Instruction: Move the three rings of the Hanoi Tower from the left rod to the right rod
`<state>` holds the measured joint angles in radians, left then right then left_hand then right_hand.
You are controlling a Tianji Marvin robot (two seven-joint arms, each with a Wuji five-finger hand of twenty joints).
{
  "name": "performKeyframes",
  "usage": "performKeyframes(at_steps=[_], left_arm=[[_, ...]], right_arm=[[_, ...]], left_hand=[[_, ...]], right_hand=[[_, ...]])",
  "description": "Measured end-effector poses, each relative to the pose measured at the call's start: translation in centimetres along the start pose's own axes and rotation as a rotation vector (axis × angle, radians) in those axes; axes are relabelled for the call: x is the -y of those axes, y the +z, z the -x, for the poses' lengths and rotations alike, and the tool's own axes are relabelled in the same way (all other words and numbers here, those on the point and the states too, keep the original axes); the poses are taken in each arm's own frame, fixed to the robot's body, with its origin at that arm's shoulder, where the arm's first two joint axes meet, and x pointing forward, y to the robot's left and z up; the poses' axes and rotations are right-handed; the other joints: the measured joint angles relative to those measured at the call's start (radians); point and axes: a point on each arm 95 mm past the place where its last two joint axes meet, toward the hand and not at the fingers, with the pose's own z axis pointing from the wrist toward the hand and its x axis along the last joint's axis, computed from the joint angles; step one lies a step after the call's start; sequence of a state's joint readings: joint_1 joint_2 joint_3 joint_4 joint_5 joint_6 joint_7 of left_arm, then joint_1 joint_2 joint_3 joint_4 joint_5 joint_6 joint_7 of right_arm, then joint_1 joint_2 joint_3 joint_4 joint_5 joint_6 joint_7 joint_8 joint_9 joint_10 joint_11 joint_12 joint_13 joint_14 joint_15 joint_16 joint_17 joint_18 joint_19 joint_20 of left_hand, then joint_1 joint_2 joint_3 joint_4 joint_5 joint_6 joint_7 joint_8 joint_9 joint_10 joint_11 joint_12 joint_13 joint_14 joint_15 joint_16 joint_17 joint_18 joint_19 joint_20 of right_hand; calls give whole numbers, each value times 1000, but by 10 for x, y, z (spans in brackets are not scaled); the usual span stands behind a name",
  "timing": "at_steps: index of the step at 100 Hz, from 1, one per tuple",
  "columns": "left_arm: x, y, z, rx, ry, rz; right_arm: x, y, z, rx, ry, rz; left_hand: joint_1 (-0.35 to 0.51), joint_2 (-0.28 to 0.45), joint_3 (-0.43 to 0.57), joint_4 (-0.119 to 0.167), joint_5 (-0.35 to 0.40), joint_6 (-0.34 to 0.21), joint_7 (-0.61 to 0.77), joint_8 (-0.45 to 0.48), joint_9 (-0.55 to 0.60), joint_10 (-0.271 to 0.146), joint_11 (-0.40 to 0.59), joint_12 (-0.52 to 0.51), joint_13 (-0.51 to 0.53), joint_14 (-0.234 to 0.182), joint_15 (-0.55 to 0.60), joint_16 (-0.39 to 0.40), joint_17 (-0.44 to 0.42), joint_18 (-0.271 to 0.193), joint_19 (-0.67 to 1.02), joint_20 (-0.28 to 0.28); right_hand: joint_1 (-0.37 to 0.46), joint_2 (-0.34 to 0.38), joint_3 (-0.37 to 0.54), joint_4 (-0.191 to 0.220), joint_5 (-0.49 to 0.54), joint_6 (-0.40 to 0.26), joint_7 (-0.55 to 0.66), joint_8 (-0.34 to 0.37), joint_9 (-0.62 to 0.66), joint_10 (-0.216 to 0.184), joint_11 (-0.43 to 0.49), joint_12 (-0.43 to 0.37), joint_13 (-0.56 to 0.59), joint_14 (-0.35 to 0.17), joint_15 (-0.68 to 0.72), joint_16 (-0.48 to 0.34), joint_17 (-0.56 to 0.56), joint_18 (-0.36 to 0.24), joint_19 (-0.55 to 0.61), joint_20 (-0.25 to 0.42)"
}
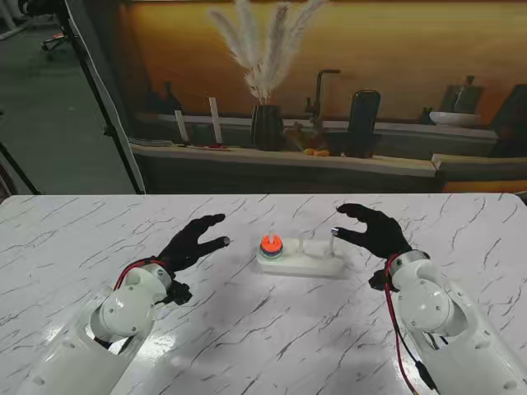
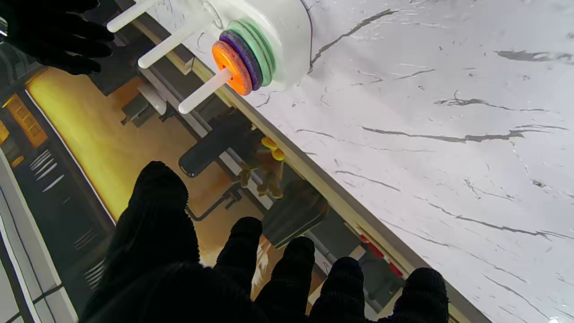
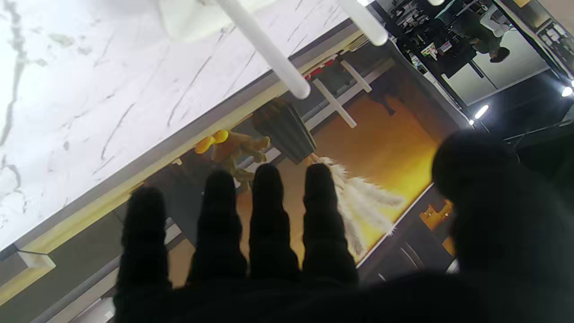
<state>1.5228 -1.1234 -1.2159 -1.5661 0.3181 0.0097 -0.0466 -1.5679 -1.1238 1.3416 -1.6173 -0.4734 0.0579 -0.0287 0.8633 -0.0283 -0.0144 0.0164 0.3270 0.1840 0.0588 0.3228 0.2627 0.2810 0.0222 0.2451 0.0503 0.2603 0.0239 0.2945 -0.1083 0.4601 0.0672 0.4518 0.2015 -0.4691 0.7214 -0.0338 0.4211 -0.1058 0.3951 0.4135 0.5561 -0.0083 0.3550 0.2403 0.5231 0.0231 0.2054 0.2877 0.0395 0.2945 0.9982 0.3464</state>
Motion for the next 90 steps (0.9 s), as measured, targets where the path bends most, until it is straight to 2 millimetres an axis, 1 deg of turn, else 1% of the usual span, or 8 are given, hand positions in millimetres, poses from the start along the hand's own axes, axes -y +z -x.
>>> performKeyframes(at_steps=[55,85,90], left_arm=[[-1,-4,1,4,8,0],[-2,-5,2,7,18,-4],[-3,-5,2,8,18,-3]], right_arm=[[5,1,0,-2,4,-22],[3,3,5,-10,-17,-9],[3,3,7,-8,-17,-5]], left_hand=[[0,0,0,0,0,0,0,0,0,0,0,0,0,0,0,0,0,0,0,0],[0,0,0,0,0,0,0,0,0,0,0,0,0,0,0,0,0,0,0,0],[0,0,0,0,0,0,0,0,0,0,0,0,0,0,0,0,0,0,0,0]], right_hand=[[1,0,0,0,0,0,0,0,0,0,0,0,0,0,0,0,0,0,0,1],[9,0,-1,0,0,0,0,0,0,0,0,0,0,0,0,0,0,0,0,1],[9,-10,-2,0,0,0,0,0,0,0,0,0,0,0,0,0,0,0,0,1]])
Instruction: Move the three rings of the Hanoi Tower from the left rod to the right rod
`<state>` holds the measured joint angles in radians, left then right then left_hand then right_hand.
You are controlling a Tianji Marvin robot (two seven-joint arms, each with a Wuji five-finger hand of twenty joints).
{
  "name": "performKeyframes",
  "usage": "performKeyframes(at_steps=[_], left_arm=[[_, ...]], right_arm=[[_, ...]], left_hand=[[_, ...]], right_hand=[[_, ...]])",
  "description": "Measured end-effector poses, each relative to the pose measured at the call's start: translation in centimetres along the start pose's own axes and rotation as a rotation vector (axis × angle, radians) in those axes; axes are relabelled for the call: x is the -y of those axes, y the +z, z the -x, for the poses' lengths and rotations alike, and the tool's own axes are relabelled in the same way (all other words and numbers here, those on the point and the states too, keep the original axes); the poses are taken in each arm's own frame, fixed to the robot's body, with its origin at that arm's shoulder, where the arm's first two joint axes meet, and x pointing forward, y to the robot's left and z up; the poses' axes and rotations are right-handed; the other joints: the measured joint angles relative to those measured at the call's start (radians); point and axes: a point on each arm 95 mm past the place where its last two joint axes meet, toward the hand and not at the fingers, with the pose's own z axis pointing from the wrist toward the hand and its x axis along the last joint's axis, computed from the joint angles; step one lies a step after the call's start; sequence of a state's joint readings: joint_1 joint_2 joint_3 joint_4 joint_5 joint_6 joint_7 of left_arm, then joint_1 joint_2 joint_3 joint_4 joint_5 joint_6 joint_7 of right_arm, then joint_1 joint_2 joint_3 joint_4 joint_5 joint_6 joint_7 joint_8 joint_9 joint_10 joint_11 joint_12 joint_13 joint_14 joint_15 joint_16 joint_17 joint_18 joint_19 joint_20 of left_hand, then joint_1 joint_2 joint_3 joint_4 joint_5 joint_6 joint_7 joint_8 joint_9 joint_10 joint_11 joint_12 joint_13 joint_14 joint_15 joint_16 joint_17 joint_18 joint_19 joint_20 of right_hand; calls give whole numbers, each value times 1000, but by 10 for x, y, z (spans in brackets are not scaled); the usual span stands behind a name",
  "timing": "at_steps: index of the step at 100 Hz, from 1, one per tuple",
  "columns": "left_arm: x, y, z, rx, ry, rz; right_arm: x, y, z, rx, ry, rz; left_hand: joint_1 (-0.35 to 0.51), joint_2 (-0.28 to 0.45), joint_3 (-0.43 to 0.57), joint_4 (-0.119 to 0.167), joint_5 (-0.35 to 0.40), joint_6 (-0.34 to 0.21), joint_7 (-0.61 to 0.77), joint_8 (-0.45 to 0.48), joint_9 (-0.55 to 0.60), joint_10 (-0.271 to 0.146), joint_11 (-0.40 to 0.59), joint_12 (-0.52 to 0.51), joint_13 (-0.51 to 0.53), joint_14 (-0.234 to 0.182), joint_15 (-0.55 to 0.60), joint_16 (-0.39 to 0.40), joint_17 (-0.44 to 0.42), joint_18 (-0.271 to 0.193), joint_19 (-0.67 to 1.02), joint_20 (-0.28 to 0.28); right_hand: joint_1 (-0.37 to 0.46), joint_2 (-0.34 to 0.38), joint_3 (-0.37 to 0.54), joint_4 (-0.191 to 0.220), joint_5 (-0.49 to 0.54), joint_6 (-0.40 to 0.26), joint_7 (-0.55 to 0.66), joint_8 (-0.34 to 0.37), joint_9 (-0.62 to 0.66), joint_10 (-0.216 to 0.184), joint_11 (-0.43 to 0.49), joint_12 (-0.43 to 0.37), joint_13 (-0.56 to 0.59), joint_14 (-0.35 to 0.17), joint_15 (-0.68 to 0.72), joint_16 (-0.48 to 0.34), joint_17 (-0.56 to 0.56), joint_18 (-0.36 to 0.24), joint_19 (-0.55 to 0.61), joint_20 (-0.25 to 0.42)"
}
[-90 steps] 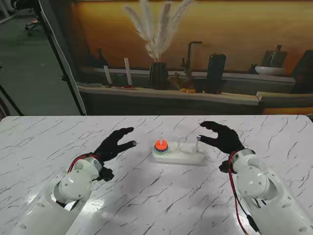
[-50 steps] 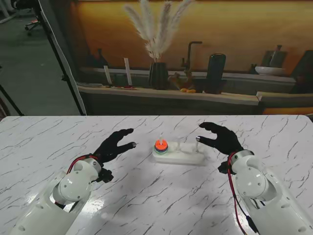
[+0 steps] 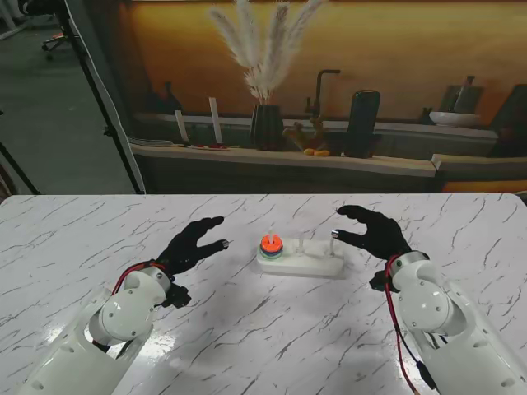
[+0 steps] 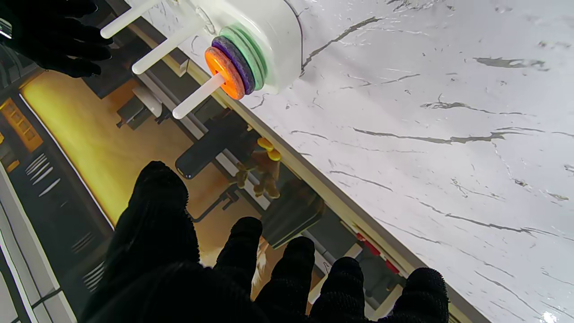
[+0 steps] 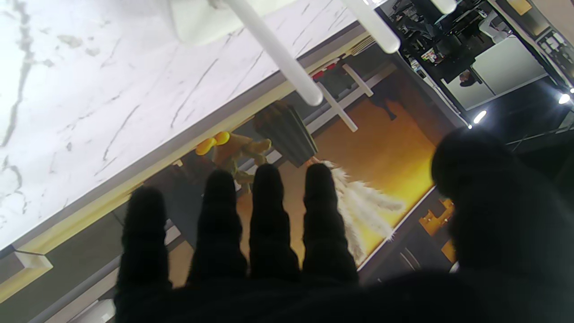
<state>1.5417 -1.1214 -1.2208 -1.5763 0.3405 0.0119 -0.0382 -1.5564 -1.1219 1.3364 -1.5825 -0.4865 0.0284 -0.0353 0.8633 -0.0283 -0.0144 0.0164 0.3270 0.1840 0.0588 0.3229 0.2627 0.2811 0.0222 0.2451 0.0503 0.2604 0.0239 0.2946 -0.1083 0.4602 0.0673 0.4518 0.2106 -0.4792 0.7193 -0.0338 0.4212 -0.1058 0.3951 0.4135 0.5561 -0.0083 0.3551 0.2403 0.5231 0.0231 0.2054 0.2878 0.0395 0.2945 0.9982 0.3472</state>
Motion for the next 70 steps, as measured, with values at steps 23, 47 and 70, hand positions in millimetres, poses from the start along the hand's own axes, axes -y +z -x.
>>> performKeyframes(at_steps=[23,47,70], left_arm=[[-3,-4,4,11,11,10],[-4,-4,6,14,4,2],[-7,-4,7,16,-1,9]], right_arm=[[0,0,7,10,-34,9],[-6,5,26,16,-183,-59],[-9,14,42,3,-287,-145]], left_hand=[[0,0,0,0,0,0,0,0,0,0,0,0,0,0,0,0,0,0,0,0],[0,0,0,0,0,0,0,0,0,0,0,0,0,0,0,0,0,0,0,0],[0,0,0,0,0,0,0,0,0,0,0,0,0,0,0,0,0,0,0,0]], right_hand=[[0,-38,-2,0,-25,0,-18,0,-12,0,-3,-2,1,0,-1,0,-11,0,-12,0],[-25,-78,56,0,-96,-23,-67,0,-62,-6,-37,-3,-28,0,-35,0,-33,0,-52,0],[-48,-87,67,0,-159,-46,-129,-32,-111,-6,-68,-3,-51,0,-52,0,-56,0,-101,0]])
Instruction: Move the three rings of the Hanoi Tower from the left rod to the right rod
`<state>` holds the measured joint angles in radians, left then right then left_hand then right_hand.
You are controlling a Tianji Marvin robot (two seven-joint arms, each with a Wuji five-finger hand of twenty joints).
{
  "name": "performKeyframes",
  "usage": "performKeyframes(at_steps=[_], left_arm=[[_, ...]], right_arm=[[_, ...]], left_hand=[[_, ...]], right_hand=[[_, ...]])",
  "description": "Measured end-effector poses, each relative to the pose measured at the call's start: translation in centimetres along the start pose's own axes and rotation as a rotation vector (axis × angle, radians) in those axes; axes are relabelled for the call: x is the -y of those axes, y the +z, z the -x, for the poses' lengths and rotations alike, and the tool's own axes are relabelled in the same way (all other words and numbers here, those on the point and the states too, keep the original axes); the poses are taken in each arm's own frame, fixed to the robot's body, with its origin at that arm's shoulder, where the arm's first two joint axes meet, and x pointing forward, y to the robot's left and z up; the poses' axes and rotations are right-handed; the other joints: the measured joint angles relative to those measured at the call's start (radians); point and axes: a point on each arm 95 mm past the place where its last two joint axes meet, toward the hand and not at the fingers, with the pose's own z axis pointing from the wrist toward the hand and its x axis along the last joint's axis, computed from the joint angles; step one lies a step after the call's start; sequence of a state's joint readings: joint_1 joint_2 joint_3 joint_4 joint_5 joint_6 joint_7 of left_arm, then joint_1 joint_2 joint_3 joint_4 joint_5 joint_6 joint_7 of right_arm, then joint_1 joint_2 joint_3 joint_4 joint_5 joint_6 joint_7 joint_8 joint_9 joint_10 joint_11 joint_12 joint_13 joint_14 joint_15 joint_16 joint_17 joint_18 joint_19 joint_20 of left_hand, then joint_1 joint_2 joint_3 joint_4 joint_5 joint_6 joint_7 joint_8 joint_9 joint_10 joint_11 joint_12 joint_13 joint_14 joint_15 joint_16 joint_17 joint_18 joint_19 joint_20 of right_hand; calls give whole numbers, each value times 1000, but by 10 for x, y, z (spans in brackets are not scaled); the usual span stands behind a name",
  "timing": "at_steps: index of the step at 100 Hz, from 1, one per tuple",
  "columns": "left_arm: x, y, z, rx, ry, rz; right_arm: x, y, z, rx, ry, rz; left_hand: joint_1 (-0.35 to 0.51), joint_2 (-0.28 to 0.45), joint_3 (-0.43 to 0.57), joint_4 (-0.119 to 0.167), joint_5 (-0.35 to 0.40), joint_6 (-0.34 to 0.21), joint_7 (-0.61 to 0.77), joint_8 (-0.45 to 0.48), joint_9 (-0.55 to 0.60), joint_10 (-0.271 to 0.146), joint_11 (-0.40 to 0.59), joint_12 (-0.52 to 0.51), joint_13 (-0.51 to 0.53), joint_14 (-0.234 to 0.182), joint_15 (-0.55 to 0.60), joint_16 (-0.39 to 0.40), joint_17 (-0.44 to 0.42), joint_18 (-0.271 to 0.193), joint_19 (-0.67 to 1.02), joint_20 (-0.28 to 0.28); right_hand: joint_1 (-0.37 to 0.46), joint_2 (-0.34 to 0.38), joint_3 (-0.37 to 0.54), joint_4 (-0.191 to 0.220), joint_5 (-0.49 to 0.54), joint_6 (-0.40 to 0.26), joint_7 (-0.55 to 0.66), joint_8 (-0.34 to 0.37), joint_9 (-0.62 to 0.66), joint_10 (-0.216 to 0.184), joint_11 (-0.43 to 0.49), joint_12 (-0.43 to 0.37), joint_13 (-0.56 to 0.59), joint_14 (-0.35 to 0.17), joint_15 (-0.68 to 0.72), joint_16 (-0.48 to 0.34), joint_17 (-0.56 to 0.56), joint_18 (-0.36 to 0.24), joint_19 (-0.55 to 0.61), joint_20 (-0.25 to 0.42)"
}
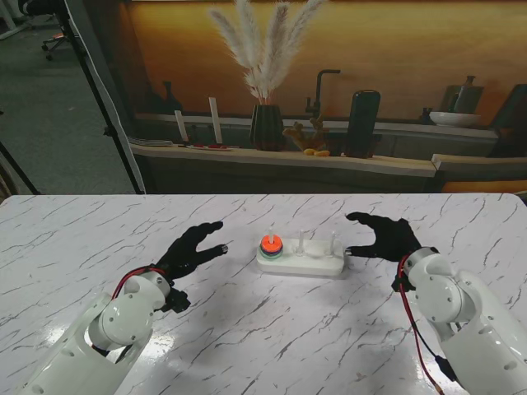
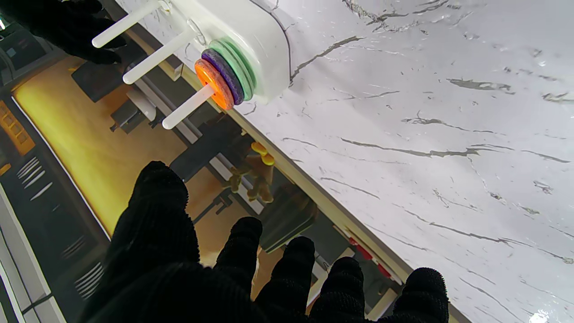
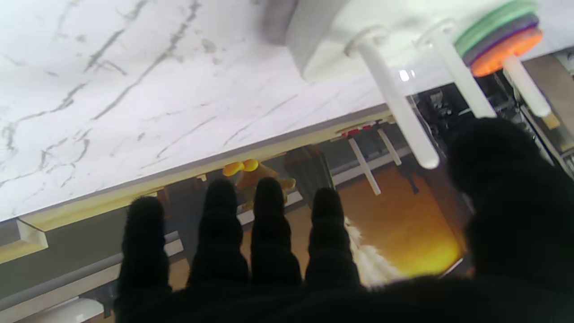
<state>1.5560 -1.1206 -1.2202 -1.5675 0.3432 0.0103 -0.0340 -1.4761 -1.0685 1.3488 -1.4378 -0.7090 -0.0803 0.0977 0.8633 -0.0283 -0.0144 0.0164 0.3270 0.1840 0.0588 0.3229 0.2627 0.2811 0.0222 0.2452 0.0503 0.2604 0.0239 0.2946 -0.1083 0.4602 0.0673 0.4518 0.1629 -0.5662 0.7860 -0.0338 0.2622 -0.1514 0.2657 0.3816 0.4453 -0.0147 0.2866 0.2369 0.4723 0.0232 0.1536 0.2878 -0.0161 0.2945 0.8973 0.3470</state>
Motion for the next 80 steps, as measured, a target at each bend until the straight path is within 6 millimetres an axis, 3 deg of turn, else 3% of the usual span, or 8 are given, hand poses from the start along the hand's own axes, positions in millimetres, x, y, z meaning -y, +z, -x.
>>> performKeyframes(at_steps=[34,80], left_arm=[[-1,-1,1,2,-4,8],[0,-2,3,7,-14,7]], right_arm=[[19,21,8,-33,-84,-96],[29,45,2,-77,-194,-143]], left_hand=[[0,0,0,0,0,0,0,0,0,0,0,0,0,0,0,0,0,0,0,0],[0,0,0,0,0,0,0,0,0,0,0,0,0,0,0,0,0,0,0,-8]], right_hand=[[-10,-1,2,0,-36,-2,-29,-5,-13,0,2,-10,-24,-2,-12,0,-11,0,-22,0],[-7,-52,2,0,-35,-3,-26,-5,-13,0,33,-7,-19,-4,-12,0,-8,0,-23,23]])
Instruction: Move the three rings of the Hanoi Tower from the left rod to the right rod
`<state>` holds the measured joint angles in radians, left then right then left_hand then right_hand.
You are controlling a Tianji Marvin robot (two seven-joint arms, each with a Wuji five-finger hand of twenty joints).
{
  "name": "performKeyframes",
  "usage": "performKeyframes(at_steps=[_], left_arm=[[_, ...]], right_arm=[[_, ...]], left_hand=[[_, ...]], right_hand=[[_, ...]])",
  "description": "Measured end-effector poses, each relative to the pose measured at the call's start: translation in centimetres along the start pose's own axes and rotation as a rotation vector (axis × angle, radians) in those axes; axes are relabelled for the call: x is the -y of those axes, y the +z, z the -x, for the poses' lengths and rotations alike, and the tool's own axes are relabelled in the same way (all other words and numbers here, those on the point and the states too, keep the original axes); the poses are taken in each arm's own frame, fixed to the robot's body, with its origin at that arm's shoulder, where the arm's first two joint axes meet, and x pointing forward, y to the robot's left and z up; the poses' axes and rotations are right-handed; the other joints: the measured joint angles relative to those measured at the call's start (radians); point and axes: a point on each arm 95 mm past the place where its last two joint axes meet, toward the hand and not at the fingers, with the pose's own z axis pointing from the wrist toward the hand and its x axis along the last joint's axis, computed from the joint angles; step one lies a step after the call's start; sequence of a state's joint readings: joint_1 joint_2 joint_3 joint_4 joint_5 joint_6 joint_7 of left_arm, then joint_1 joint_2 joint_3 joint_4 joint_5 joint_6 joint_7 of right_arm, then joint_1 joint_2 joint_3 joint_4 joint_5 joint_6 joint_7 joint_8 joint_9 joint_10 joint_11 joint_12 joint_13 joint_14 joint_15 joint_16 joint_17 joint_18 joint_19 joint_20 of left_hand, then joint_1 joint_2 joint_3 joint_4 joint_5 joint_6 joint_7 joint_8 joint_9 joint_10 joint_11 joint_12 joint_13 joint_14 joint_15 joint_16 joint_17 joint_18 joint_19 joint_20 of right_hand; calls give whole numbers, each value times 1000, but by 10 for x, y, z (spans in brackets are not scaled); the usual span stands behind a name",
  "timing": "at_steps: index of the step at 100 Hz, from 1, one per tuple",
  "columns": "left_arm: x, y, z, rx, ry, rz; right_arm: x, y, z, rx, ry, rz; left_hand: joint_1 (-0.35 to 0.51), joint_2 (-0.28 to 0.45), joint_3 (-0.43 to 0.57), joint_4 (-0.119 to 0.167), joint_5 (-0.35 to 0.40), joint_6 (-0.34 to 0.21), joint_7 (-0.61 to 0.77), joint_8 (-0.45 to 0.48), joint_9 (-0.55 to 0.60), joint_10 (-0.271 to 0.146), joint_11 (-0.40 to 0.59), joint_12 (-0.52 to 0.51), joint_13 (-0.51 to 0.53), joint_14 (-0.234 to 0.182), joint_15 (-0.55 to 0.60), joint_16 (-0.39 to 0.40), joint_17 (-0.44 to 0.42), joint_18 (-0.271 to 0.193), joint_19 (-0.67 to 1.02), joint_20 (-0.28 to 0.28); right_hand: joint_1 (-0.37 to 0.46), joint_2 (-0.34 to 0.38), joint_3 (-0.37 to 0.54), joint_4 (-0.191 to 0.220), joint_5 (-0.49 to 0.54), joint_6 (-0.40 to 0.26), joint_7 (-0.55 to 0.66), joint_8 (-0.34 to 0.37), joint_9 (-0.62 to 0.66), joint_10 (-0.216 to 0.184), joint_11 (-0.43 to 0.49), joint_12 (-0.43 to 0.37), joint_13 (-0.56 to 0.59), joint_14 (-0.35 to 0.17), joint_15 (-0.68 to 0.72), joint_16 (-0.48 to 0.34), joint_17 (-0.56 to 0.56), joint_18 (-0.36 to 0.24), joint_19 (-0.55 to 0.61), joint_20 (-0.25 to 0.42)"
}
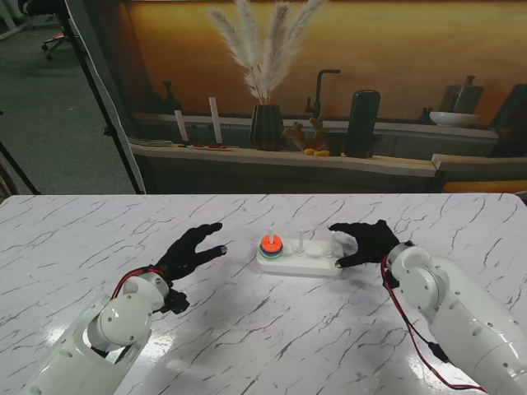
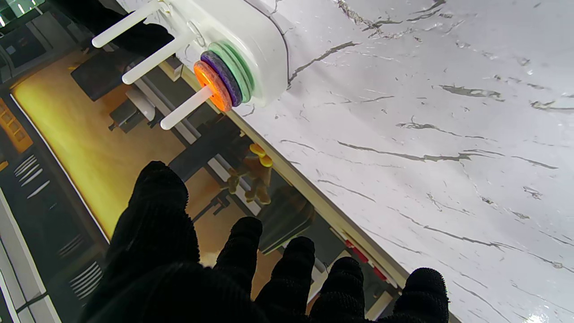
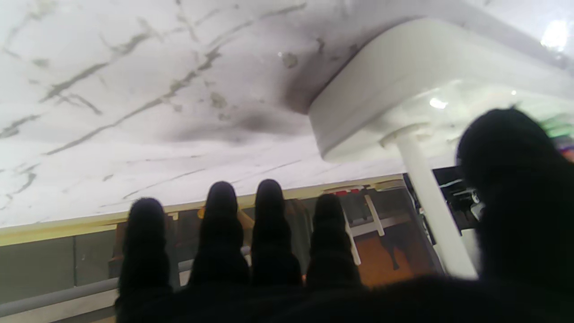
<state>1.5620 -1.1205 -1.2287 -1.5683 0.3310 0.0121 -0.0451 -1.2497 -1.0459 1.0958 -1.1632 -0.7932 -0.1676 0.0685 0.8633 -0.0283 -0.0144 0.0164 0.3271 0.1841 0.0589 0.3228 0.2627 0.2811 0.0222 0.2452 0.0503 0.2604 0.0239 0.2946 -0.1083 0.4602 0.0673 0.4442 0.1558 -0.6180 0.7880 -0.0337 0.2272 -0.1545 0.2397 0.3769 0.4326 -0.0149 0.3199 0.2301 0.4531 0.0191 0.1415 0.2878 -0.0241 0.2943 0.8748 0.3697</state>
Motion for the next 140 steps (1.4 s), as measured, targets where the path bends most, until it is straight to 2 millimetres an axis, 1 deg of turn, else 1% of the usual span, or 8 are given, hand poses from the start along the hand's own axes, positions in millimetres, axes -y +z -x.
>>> performKeyframes(at_steps=[30,82,104,113,122,126,132,140], left_arm=[[0,-1,1,3,-7,-2],[1,-3,3,9,-23,0],[1,-4,3,12,-26,0],[1,-4,4,12,-26,0],[1,-4,4,12,-27,0],[1,-4,4,12,-29,0],[1,-4,4,12,-30,0],[1,-4,4,12,-30,0]], right_arm=[[4,11,-5,-19,-83,-46],[3,15,-14,-26,-136,-46],[7,15,-20,-47,-154,-72],[11,15,-23,-54,-171,-83],[12,15,-24,-60,-193,-83],[12,16,-25,-63,-207,-80],[13,16,-25,-66,-226,-63],[14,17,-25,-79,-244,-17]], left_hand=[[0,0,0,0,0,0,0,0,0,0,0,0,0,0,0,0,0,0,0,-4],[0,0,0,0,6,0,0,0,0,0,0,0,0,0,0,0,0,0,0,-7],[0,0,0,0,6,0,0,0,0,0,0,0,0,0,0,0,0,0,0,-12],[0,0,0,0,6,0,0,0,0,0,0,0,0,0,0,0,0,0,0,-18],[0,0,0,0,6,0,0,0,0,0,0,0,0,0,0,0,0,0,0,-18],[0,0,0,0,6,0,0,0,0,0,0,0,0,0,0,0,0,0,0,-19],[0,0,0,0,6,0,0,0,0,0,0,0,0,0,0,0,0,0,0,-19],[0,0,0,0,6,0,0,0,0,0,0,0,0,0,0,0,0,0,0,-19]], right_hand=[[9,-2,-1,0,0,0,20,0,0,0,11,9,10,0,14,2,2,-7,1,26],[-9,-15,10,-2,0,0,57,-10,0,0,46,32,23,-1,86,39,22,-10,49,85],[19,-14,6,-1,0,0,59,-16,0,0,46,32,23,-1,99,51,22,-10,49,94],[21,-14,0,-1,-17,28,57,-24,0,5,46,33,23,-1,112,55,23,-11,62,106],[22,-14,0,-1,-18,52,57,-25,0,7,60,36,23,-1,139,76,28,-11,88,137],[46,-14,-5,-1,-18,56,57,-25,1,10,77,47,27,-3,163,91,37,-12,105,158],[62,-39,-6,-1,-8,56,83,-25,2,12,121,70,52,-10,217,123,53,-13,146,207],[101,-80,-45,-2,22,57,139,-25,32,12,184,106,77,-20,304,161,82,-13,202,277]])
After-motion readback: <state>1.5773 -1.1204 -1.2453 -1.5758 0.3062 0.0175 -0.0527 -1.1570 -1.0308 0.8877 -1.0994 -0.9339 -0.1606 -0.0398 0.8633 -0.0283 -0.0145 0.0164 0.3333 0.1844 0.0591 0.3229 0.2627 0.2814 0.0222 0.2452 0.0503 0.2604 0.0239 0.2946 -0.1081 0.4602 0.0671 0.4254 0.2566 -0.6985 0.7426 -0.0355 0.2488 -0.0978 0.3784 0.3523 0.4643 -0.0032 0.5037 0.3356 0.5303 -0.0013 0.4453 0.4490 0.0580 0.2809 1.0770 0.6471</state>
